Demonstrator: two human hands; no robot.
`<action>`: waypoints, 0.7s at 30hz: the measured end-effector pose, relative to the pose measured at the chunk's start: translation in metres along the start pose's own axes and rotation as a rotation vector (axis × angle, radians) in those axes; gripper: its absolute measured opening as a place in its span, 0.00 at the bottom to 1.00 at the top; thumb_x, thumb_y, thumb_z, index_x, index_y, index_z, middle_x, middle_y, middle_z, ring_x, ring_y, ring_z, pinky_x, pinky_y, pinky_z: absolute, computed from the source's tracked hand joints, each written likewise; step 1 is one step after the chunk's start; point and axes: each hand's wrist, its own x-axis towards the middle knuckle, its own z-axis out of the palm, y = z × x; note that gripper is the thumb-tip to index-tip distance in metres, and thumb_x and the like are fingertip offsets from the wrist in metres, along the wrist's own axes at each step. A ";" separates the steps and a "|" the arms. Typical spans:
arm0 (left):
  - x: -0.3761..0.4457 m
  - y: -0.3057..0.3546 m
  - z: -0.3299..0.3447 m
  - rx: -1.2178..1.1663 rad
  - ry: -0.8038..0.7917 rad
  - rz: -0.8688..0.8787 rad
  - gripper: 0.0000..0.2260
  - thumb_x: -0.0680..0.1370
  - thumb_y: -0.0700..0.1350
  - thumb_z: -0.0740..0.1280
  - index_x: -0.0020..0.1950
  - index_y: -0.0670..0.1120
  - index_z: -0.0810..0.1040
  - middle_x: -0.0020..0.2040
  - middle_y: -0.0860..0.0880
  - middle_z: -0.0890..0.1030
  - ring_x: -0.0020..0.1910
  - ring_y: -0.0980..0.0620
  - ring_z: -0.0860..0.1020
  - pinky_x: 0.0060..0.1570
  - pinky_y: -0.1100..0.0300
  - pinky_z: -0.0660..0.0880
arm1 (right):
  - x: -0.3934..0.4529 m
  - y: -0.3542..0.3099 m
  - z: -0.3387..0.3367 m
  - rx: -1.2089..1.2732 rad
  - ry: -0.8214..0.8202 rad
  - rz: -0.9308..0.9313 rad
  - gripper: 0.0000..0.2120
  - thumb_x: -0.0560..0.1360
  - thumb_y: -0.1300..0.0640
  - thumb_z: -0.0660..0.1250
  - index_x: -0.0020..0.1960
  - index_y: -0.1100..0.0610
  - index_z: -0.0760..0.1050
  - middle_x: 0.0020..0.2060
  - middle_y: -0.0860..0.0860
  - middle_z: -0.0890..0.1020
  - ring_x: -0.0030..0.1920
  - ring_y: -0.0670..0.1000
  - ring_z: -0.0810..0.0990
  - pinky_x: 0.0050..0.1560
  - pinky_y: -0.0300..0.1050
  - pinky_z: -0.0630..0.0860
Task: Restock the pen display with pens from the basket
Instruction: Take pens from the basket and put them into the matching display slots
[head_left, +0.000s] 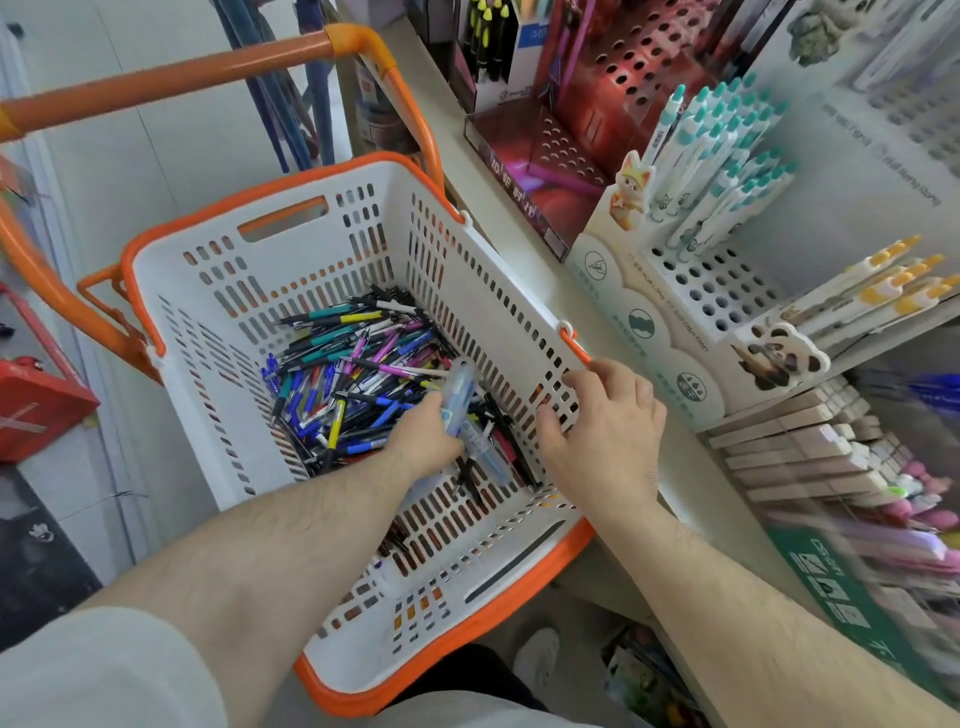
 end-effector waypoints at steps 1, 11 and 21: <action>0.002 -0.001 -0.002 0.135 0.039 0.042 0.24 0.70 0.47 0.72 0.63 0.46 0.69 0.55 0.45 0.75 0.53 0.46 0.76 0.51 0.48 0.78 | 0.000 0.000 0.000 -0.001 0.002 -0.002 0.18 0.75 0.46 0.68 0.61 0.53 0.78 0.63 0.52 0.76 0.65 0.55 0.70 0.66 0.54 0.64; 0.032 -0.010 -0.011 0.725 0.044 0.060 0.59 0.61 0.81 0.59 0.80 0.46 0.47 0.81 0.44 0.47 0.79 0.41 0.42 0.74 0.38 0.43 | -0.001 0.001 0.002 -0.032 0.009 -0.008 0.19 0.74 0.46 0.68 0.61 0.54 0.79 0.62 0.53 0.76 0.65 0.56 0.71 0.64 0.55 0.66; 0.017 -0.018 0.018 0.847 0.120 0.162 0.48 0.59 0.76 0.66 0.67 0.45 0.66 0.60 0.46 0.71 0.59 0.45 0.69 0.63 0.50 0.66 | 0.000 0.001 0.002 -0.043 -0.005 -0.002 0.18 0.74 0.46 0.67 0.61 0.53 0.79 0.62 0.53 0.76 0.64 0.56 0.71 0.64 0.55 0.66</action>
